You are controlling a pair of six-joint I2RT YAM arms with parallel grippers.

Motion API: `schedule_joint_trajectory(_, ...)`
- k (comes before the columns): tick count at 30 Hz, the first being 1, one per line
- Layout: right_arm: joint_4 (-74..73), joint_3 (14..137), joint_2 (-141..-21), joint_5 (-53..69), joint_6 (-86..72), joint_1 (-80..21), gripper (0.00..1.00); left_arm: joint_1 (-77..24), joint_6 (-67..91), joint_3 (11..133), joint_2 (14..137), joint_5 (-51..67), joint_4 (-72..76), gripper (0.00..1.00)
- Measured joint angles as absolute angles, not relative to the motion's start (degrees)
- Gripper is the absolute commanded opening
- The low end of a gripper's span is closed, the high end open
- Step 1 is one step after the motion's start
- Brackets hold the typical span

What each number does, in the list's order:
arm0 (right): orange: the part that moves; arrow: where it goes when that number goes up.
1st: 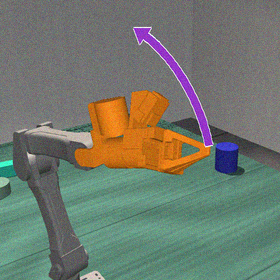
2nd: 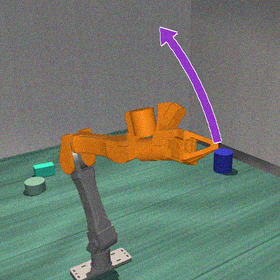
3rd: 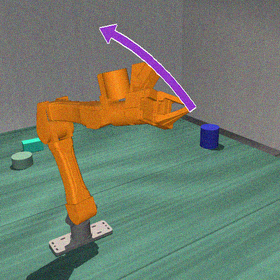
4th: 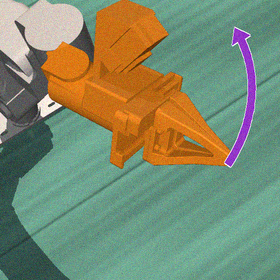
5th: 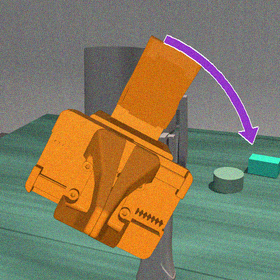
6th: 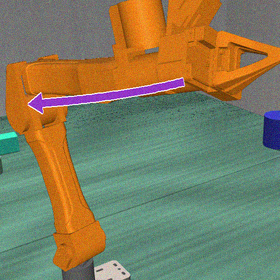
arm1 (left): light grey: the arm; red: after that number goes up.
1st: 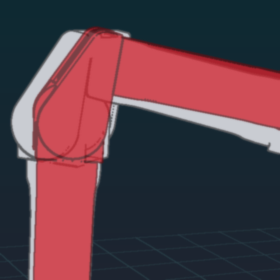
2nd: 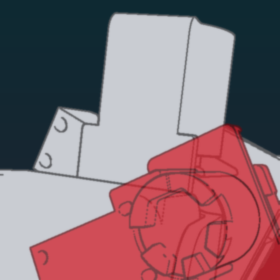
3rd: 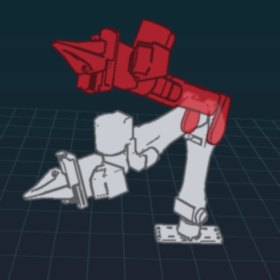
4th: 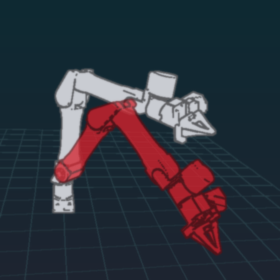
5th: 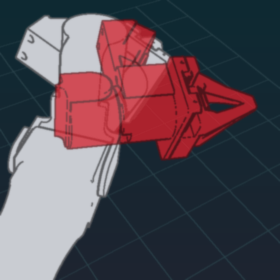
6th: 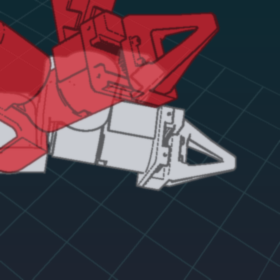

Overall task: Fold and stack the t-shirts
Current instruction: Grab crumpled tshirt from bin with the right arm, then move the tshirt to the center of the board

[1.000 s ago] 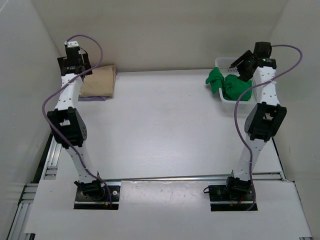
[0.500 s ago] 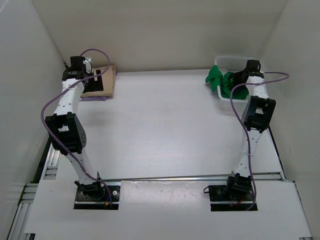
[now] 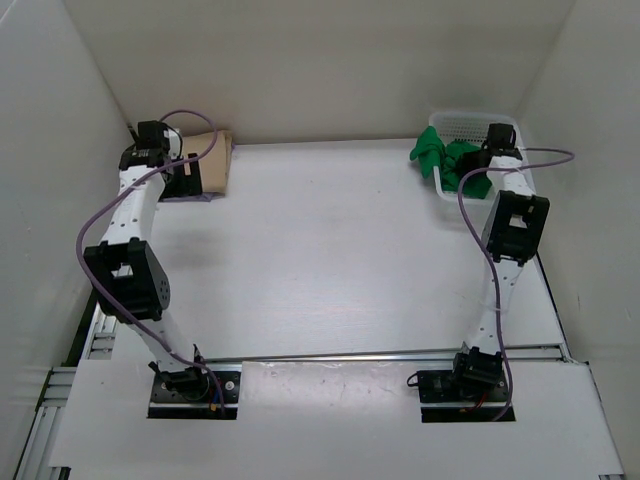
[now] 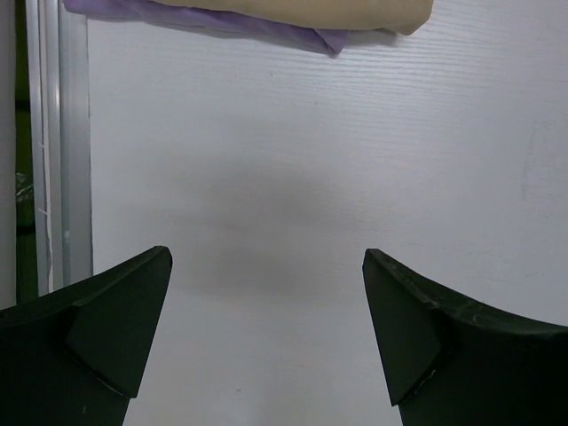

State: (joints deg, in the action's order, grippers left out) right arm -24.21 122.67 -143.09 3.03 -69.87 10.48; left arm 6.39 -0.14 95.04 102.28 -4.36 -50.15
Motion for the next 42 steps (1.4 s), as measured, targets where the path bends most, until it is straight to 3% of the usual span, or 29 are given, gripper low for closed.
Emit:
schedule_joint_trajectory(5,-24.4,120.5,-136.5,-0.2,-63.3,8.6,0.0,6.4,-0.1,90.9,97.1,-5.0,-50.3,1.0)
schedule_joint_trajectory(21,-22.7,121.7,-98.7,-4.2,-38.9,-1.7,0.0,6.4,-0.1,83.2,85.3,-3.2,-51.0,1.0)
schedule_joint_trajectory(31,-18.5,124.6,-84.7,4.4,-27.8,-22.8,0.0,6.4,-0.1,81.8,82.3,0.4,-50.7,1.0)
schedule_joint_trajectory(35,-14.9,122.3,-79.5,4.9,-27.7,-24.6,0.0,6.5,-0.1,81.8,81.5,1.1,-50.7,1.0)
schedule_joint_trajectory(40,-16.0,114.1,-77.8,1.8,-32.3,-24.8,0.18,6.6,-0.1,81.8,80.7,2.0,-50.6,1.0)
schedule_joint_trajectory(42,-17.2,108.7,-80.3,1.4,-34.9,-24.8,0.45,6.6,-0.1,82.2,80.7,2.3,-50.9,1.0)
